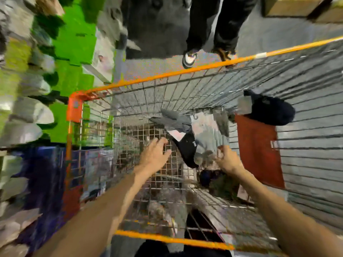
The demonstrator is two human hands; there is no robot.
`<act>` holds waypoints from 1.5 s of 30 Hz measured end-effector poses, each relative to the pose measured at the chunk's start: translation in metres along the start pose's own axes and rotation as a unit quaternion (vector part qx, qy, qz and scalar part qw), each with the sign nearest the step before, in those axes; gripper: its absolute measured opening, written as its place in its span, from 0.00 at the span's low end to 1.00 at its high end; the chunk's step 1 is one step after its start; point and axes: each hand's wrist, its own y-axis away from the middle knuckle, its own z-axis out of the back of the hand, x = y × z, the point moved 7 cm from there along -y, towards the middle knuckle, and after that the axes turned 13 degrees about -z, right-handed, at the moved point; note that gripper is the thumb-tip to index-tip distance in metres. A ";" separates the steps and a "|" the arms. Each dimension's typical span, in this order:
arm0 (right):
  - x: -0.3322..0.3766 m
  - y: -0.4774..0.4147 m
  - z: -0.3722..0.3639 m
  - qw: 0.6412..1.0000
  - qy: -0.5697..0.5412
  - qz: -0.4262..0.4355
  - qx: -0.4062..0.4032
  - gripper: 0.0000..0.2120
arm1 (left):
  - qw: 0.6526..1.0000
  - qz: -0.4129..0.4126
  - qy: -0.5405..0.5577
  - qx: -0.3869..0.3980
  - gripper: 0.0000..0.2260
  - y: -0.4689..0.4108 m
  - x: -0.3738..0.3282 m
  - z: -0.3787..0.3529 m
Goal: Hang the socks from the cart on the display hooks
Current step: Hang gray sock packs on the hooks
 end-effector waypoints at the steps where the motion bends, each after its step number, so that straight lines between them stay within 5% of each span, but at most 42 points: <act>1: 0.001 -0.016 0.003 1.000 -0.012 -0.007 -0.004 0.26 | 1.000 -0.009 0.001 -0.004 0.15 -0.018 -0.003 -0.004; 7: 0.007 -0.098 0.006 0.997 -0.057 -0.045 -0.019 0.30 | 0.990 -0.028 0.138 0.017 0.13 -0.110 -0.040 -0.058; 11: -0.007 -0.131 0.000 0.986 -0.124 -0.110 -0.006 0.40 | 0.976 0.034 0.213 0.027 0.19 -0.150 -0.053 -0.108; 17: -0.023 -0.156 0.007 0.967 -0.189 -0.168 0.010 0.22 | 0.950 0.130 0.285 0.003 0.25 -0.176 -0.043 -0.146; 22: -0.010 -0.154 0.000 0.972 -0.196 -0.121 0.042 0.45 | 0.933 0.181 0.311 -0.011 0.28 -0.187 -0.035 -0.158; 26: -0.004 -0.153 -0.009 0.971 -0.200 -0.109 0.074 0.53 | 0.937 0.182 0.299 0.010 0.23 -0.188 -0.034 -0.159; 32: 0.000 -0.147 -0.012 0.930 -0.327 -0.119 0.118 0.19 | 0.929 0.156 0.333 0.048 0.25 -0.174 -0.033 -0.156; 36: -0.003 -0.140 -0.017 0.900 -0.395 -0.108 0.150 0.62 | 0.912 0.137 0.386 0.012 0.29 -0.150 -0.036 -0.144; 38: 0.002 -0.129 -0.017 0.898 -0.390 -0.102 0.175 0.58 | 0.901 0.140 0.411 -0.012 0.31 -0.135 -0.040 -0.132; 41: 0.012 -0.104 -0.007 0.890 -0.396 -0.087 0.209 0.24 | 0.894 0.145 0.421 -0.040 0.29 -0.112 -0.047 -0.106; 42: 0.016 -0.097 -0.002 0.897 -0.384 -0.079 0.205 0.24 | 0.894 0.142 0.423 -0.049 0.28 -0.105 -0.049 -0.097; 45: 0.039 -0.057 0.015 0.906 -0.364 -0.052 0.207 0.46 | 0.884 0.149 0.438 -0.065 0.24 -0.076 -0.054 -0.063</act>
